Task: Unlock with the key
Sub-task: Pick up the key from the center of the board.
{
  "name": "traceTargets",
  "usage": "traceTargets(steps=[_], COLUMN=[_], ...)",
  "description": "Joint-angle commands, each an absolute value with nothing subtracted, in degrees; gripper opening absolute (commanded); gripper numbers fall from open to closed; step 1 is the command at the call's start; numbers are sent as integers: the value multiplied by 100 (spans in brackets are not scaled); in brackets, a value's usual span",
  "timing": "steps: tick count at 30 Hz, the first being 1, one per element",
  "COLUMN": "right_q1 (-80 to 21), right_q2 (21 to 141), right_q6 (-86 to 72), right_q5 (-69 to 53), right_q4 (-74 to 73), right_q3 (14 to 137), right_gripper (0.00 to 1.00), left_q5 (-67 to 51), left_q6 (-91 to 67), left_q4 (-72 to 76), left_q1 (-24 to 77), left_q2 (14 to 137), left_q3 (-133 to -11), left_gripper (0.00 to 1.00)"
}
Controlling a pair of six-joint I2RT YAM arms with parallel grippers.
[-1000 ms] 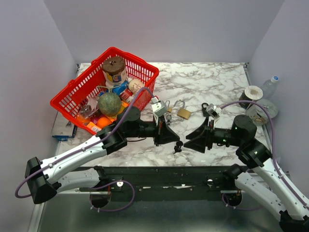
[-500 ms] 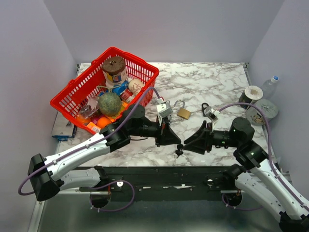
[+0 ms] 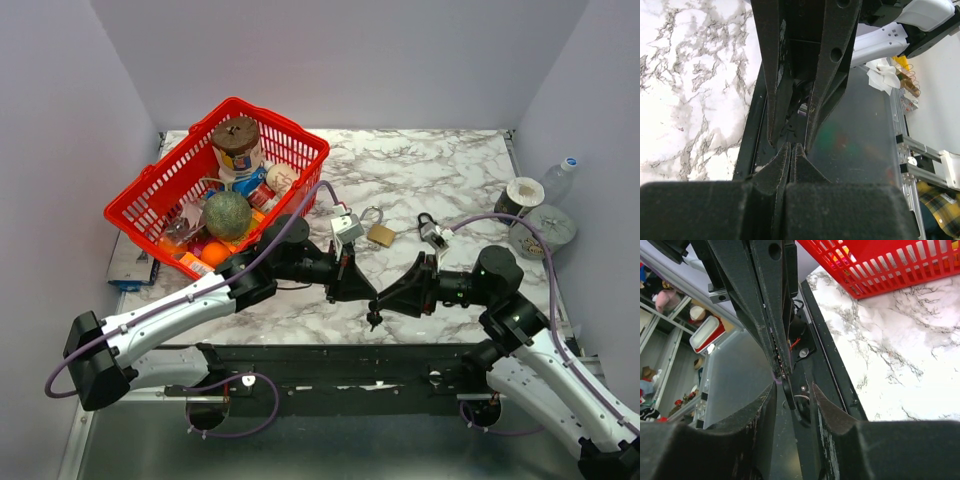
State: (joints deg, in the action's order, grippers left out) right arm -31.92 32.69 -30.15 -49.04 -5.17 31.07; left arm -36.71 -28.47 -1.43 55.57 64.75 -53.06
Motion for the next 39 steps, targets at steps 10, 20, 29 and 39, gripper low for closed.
traceTargets(steps=[10,20,29,39], right_q1=[-3226,-3226,-1973,465], right_q2=[3287,3173,4322,4861], right_q6=[-3085,-3322,-2532,-2812], right_q5=[-5142,-4423,-3164,-3955], right_q4=[-238,97,-123,132], right_q3=[2795,2488,2961,3638], right_gripper=[28,1,1,1], left_q5=[-3814,-3413,-696,808], left_q6=[-2830,-2874,-3023,-4253], left_q4=[202,115,-1588,-2556], left_q1=[5546,5537,5546,5581], left_q2=[6680,6969,8040,10278], left_q3=[-5590,-5730,-6959,-8602], left_gripper=[0,7,99,99])
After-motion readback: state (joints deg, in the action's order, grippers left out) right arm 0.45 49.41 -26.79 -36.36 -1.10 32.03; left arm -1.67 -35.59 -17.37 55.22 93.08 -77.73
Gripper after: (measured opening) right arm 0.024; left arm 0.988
